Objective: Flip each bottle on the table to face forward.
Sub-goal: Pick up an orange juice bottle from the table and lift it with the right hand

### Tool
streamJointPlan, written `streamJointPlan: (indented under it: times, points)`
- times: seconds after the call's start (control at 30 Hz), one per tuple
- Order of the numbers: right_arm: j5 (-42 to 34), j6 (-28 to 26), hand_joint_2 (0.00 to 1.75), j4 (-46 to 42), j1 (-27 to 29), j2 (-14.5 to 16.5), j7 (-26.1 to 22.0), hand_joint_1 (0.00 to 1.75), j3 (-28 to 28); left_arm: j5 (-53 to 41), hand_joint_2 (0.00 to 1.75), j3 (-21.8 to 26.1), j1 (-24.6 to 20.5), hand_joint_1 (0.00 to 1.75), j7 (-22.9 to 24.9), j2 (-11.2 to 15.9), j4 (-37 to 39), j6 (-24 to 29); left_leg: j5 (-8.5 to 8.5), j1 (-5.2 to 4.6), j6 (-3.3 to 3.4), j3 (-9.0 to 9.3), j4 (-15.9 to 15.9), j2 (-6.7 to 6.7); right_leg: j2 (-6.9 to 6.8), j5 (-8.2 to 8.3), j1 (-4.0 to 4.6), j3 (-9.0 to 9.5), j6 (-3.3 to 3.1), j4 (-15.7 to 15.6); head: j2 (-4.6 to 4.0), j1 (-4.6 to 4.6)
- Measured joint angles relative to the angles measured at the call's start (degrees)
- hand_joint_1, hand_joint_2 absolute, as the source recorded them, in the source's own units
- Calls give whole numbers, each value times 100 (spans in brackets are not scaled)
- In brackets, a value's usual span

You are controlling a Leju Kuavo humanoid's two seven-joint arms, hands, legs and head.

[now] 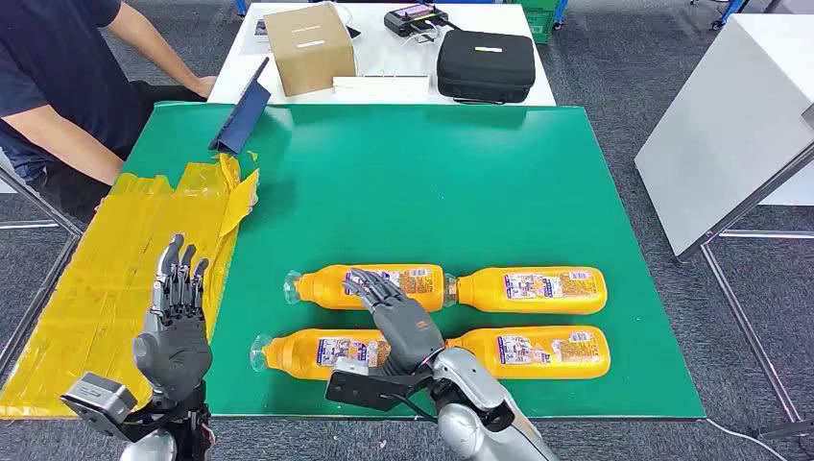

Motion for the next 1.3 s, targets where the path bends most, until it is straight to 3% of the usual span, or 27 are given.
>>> streamJointPlan:
  times: [0.33, 0.63, 0.67, 0.77, 0.8, 0.97, 1.3]
  points:
    - [86, 313, 175, 499, -338, -192, 381, 0, 558, 1, 0, 116, 2, 0, 16, -4, 32, -94, -2, 0, 1, 0, 0, 0, 0, 0, 1, -1, 0, -1, 0, 0]
    - [113, 617, 175, 568, -437, -613, 564, 0, 953, 60, 0, 352, 146, 0, -28, -39, 31, -103, -3, -1, 2, -1, 0, 0, 0, 0, 0, -1, 0, -2, 0, 0]
    - [104, 664, 175, 561, -456, -647, 583, 21, 988, 66, 0, 371, 154, 0, -32, -45, 32, -108, -3, -1, 2, -1, 0, 0, 0, -1, 0, -1, 0, -2, 0, -1]
    - [42, 947, 175, 537, -551, -806, 700, 145, 1117, 109, 0, 445, 177, 0, -49, -64, 31, -160, -3, 0, 2, 2, 0, 1, 0, -1, 0, -1, 0, -3, 0, -1]
    - [-2, 1071, 175, 534, -599, -886, 739, 166, 1165, 124, 0, 470, 183, 0, -54, -66, 31, -182, -3, 0, 2, 4, 0, 1, 0, -1, 0, 0, 0, -3, 0, -2]
    - [-193, 1327, 175, 521, -784, -1273, 773, 170, 1362, 140, 0, 547, 195, 0, -68, -78, 33, -228, -3, -1, 2, 17, 0, 0, 0, 0, -1, 16, 0, -5, 0, 1]
    - [-631, 1580, 175, 508, -1063, -1593, 804, 175, 1624, 248, 0, 589, 181, 0, -67, -83, 75, -291, -4, -1, 3, 34, 0, -2, 0, -1, -2, 27, 0, -6, 0, -1]
